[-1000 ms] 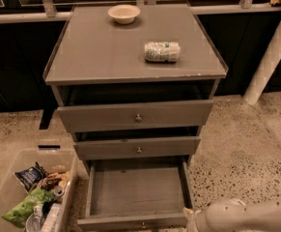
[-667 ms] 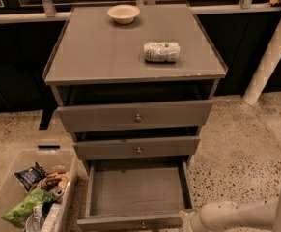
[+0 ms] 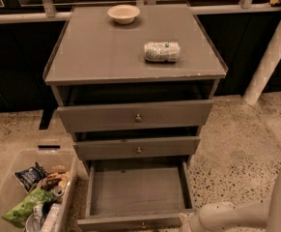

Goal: Close bottom drawer

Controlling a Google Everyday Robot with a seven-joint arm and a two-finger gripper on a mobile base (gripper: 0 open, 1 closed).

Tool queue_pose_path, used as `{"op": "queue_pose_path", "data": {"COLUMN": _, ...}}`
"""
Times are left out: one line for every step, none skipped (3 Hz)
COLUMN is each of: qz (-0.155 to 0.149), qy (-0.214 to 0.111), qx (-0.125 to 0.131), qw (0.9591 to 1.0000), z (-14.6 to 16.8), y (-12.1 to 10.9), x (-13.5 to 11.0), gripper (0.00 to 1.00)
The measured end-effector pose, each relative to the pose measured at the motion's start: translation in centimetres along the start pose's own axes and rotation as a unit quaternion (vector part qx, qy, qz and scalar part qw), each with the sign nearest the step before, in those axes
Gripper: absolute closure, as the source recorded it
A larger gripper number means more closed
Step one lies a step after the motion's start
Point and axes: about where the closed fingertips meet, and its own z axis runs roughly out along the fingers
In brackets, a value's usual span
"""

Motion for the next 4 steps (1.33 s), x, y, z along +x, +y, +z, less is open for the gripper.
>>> {"op": "queue_pose_path", "data": {"qz": 0.020, "qy": 0.000, "qx": -0.024, "qw": 0.9995, "z": 2.8, "y": 1.3, "x": 1.8, "gripper": 0.00}}
{"op": "queue_pose_path", "data": {"qz": 0.049, "qy": -0.008, "qx": -0.055, "qw": 0.9972, "z": 7.0, "y": 2.7, "x": 3.7, "gripper": 0.00}}
{"op": "queue_pose_path", "data": {"qz": 0.068, "qy": -0.016, "qx": -0.051, "qw": 0.9962, "z": 9.5, "y": 2.6, "x": 4.6, "gripper": 0.00}}
{"op": "queue_pose_path", "data": {"qz": 0.076, "qy": -0.024, "qx": -0.005, "qw": 0.9968, "z": 9.3, "y": 0.8, "x": 4.6, "gripper": 0.00}}
